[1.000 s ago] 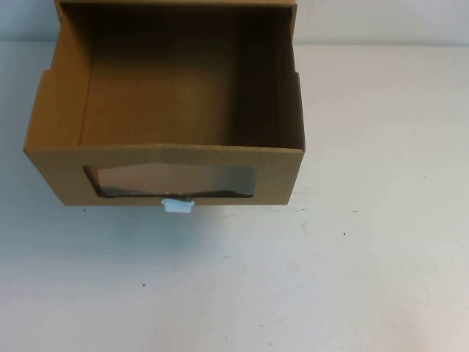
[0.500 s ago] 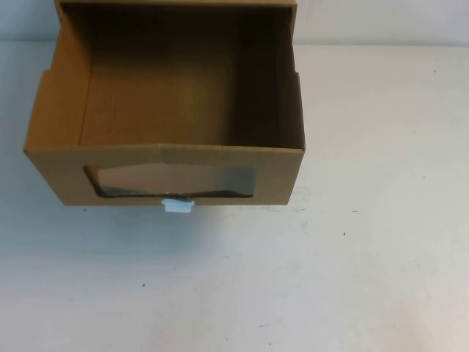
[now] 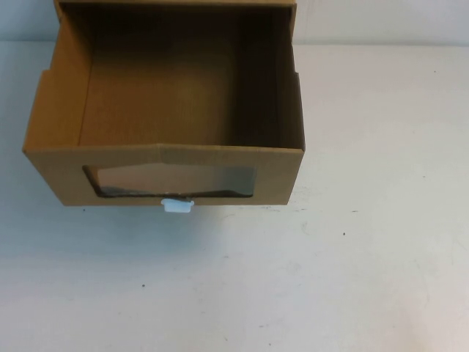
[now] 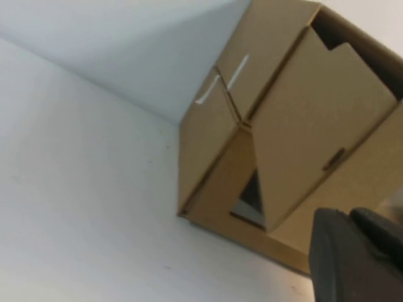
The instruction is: Close the shoe box
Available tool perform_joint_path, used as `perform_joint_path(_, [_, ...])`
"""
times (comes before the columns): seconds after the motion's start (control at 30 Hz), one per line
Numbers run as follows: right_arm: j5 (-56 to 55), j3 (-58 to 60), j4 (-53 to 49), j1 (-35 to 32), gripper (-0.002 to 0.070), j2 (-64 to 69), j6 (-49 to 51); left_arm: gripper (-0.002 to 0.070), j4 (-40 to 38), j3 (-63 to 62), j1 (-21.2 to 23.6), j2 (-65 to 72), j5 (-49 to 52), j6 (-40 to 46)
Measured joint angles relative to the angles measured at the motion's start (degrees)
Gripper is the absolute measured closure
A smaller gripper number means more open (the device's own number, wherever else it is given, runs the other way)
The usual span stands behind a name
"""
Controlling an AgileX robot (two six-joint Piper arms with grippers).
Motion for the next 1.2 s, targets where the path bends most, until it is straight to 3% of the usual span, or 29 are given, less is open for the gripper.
perform_joint_path(0.2, [0.0, 0.0, 0.0, 0.0, 0.0688, 0.0, 0.0, 0.0677, -0.4, -15.1, 0.0, 7.8, 12.1, 4.5])
perform_joint_path(0.57, [0.0, 0.0, 0.0, 0.0, 0.0687, 0.0, 0.0, 0.0677, -0.7, -61.1, 0.0, 51.4, 36.1, 23.0])
perform_joint_path(0.9, [0.0, 0.0, 0.1, 0.0, 0.0688, 0.0, 0.0, 0.0677, -12.0, -89.3, 0.0, 81.1, 41.1, 35.5])
perform_joint_path(1.2, [0.0, 0.0, 0.1, 0.0, 0.0688, 0.0, -0.1, 0.0677, -11.3, -113.2, -3.1, 103.8, 46.1, 35.9])
